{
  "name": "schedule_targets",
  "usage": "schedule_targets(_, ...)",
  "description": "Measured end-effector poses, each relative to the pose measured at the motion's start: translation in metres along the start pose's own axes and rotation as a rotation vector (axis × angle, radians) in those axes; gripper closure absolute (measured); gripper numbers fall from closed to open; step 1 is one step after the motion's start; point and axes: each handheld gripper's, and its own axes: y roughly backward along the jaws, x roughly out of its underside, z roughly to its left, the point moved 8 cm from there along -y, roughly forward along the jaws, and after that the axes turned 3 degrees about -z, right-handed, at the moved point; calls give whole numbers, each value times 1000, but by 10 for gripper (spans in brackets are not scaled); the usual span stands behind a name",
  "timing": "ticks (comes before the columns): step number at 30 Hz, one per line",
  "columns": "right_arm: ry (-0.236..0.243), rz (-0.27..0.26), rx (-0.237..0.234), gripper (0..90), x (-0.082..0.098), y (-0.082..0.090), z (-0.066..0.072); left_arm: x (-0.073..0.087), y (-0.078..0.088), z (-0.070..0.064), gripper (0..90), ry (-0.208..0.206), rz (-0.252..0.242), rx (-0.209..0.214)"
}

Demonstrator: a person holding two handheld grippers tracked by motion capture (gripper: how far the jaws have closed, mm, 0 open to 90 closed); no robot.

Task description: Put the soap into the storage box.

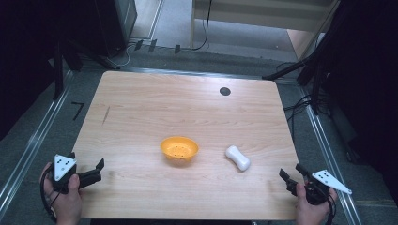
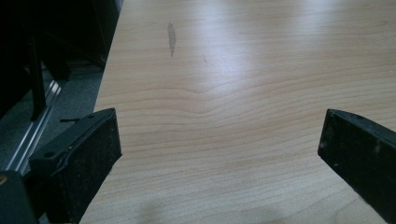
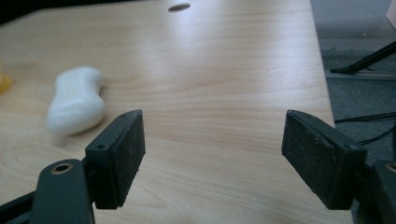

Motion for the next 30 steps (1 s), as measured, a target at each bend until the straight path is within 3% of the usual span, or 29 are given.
schedule_targets(3, 39, 39, 12, 223, 2, -4, 4, 0, 0, 0, 0, 4, 0, 3)
schedule_targets(6, 36, 53, 16, 242, 3, -5, 6, 0, 0, 0, 0, 8, 1, 4)
schedule_targets(7, 36, 83, -25, 316, 5, -7, 10, 0, 0, 0, 0, 9, 4, 6)
schedule_targets(8, 49, 102, -36, 340, 5, -9, 12, 0, 0, 0, 0, 9, 4, 6)
schedule_targets(11, 111, 188, -45, 357, 3, -15, 23, 0, -1, 0, 0, 6, 8, 4)
schedule_targets(12, 111, 188, -45, 357, 3, -15, 23, 0, -1, 0, 0, 6, 8, 4)
schedule_targets(15, 184, 308, -66, 361, -1, -28, 40, 0, -1, -1, 0, 0, 10, 4)
schedule_targets(18, 221, 370, -78, 363, -1, -36, 48, 0, -1, 0, 0, 3, 10, 5)
schedule_targets(30, 317, 539, -115, 356, -14, -52, 70, 0, -1, 0, 0, 7, 14, 7)
